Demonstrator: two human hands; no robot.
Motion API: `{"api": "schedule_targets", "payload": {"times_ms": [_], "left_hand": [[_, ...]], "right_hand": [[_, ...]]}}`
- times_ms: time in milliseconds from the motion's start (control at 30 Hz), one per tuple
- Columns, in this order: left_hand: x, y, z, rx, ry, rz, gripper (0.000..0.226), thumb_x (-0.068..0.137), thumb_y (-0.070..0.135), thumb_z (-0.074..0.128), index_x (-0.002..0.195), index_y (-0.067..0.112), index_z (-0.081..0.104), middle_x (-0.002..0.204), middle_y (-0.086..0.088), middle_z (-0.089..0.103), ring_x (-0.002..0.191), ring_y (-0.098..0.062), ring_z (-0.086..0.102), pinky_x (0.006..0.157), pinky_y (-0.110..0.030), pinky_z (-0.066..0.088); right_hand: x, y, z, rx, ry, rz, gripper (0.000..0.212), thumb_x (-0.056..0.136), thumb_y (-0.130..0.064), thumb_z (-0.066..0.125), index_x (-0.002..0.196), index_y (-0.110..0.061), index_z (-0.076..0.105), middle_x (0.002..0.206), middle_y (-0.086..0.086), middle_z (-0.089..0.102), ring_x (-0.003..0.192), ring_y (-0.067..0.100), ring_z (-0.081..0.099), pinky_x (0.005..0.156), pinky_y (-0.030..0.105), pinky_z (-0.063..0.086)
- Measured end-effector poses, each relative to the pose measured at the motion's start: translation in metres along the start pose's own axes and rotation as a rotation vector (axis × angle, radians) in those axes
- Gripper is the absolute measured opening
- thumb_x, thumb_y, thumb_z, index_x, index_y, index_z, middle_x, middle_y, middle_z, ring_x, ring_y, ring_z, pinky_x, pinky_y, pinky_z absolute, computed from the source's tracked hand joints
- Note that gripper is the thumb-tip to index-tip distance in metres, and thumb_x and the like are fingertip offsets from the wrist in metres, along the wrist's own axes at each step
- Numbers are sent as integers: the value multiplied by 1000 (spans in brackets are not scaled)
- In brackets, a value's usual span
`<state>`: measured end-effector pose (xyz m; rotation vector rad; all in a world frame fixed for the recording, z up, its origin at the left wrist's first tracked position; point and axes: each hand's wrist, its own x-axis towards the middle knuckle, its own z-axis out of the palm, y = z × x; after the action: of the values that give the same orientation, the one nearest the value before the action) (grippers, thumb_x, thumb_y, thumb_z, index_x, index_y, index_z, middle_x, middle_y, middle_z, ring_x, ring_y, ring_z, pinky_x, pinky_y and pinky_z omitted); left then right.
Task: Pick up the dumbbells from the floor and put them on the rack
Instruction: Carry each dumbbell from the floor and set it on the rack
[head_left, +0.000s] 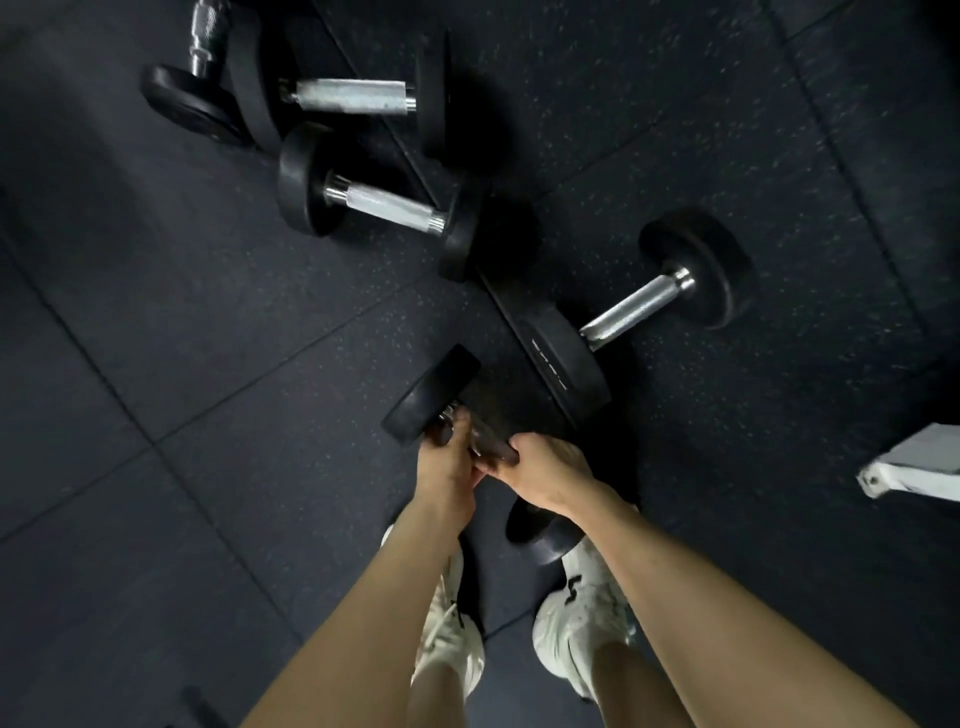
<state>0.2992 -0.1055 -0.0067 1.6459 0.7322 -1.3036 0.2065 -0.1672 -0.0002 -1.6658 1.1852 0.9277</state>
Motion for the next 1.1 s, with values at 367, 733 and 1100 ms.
{"api": "schedule_targets", "payload": {"times_ms": [367, 733, 1100], "left_hand": [[-291, 71, -7, 313, -157, 107, 22, 95, 23, 52, 112, 9, 57, 94, -3, 68, 95, -25, 64, 70, -31, 55], [-592, 129, 72, 725, -446, 482, 8, 90, 18, 61, 86, 12, 63, 78, -4, 63, 75, -22, 62, 59, -30, 57], [-733, 63, 261, 882, -447, 464, 27, 86, 18, 66, 108, 2, 65, 89, -10, 65, 82, -27, 64, 77, -36, 52]], "right_hand": [[-285, -37, -89, 301, 68, 21, 51, 84, -67, 49, 60, -22, 38, 61, -7, 47, 72, 23, 56, 58, 30, 36], [-558, -25, -201, 921, 361, -15, 74, 61, -77, 55, 77, -6, 67, 76, 15, 73, 75, 36, 70, 77, 48, 57], [-642, 121, -303, 1135, 653, 64, 97, 46, -91, 51, 77, -1, 66, 74, 18, 73, 65, 31, 69, 69, 49, 59]]}}
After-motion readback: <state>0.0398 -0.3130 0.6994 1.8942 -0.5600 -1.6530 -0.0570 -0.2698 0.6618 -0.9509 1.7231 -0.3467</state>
